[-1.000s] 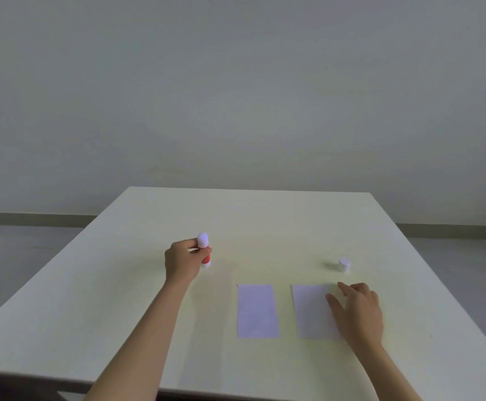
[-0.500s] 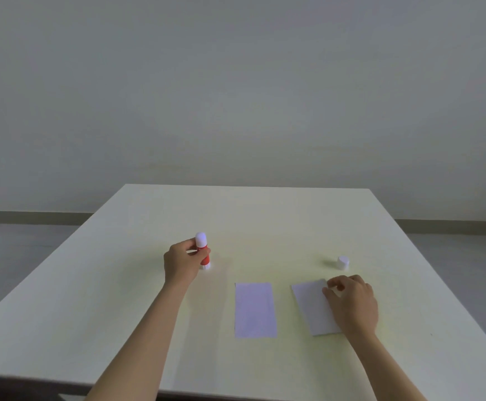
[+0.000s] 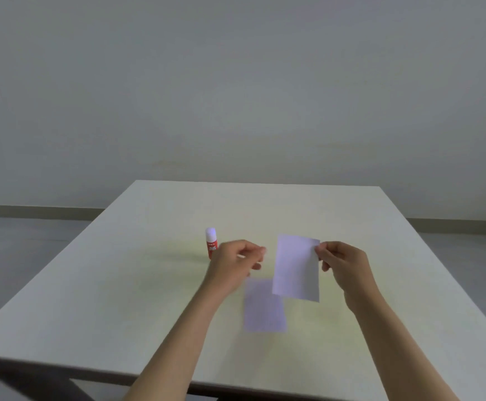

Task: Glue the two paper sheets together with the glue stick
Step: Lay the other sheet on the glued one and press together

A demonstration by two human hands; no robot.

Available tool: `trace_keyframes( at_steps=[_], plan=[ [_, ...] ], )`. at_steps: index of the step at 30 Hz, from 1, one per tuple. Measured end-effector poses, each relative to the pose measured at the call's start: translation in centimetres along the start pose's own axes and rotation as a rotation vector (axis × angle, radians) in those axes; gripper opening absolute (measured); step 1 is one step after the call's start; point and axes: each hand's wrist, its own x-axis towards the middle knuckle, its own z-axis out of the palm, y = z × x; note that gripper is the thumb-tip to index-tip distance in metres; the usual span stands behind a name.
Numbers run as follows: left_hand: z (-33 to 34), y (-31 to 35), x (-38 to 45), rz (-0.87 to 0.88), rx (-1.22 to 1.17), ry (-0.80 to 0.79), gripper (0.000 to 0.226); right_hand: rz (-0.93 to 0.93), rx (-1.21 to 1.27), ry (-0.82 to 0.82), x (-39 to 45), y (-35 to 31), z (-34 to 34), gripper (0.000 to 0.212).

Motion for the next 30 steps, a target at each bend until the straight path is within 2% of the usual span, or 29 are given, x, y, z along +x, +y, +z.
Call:
trace_keyframes(
  at_steps=[2,6,11,14,17,23,30],
  plan=[
    [0.8,-0.8,-0.7,-0.028,-0.016,-0.020,0.015,0.002,0.021,-0.019,-0.4,-0.4,1.4,0.012],
    [0.5,-2.2,-1.3,-0.103,-0.057,0.055,0.013,0.029,0.015,-0.033,-1.2,-0.1,2.9,0.013],
    [-0.5,-3.1,-1.5,-0.204,-0.143,0.103,0.007,0.093,-0.055,-0.157,-2.6,1.2,3.9,0.012],
    [-0.5,-3.8,-1.7,-0.249,-0.145,0.111,0.005,0.146,-0.083,-0.178,-3.2,2.0,4.5,0.014],
    [-0.3,-4.3,-1.9,-0.266,-0.106,0.127,0.008,0.179,-0.112,-0.164,-3.5,2.5,4.8,0.016],
    [0.1,-5.2,-2.1,-0.300,0.053,0.116,0.014,0.167,-0.321,-0.155,-3.8,3.1,5.1,0.017],
    [0.2,-6.0,-2.1,-0.309,0.246,0.085,0.017,0.151,-0.377,-0.182,-3.8,3.3,5.3,0.017]
  ],
)
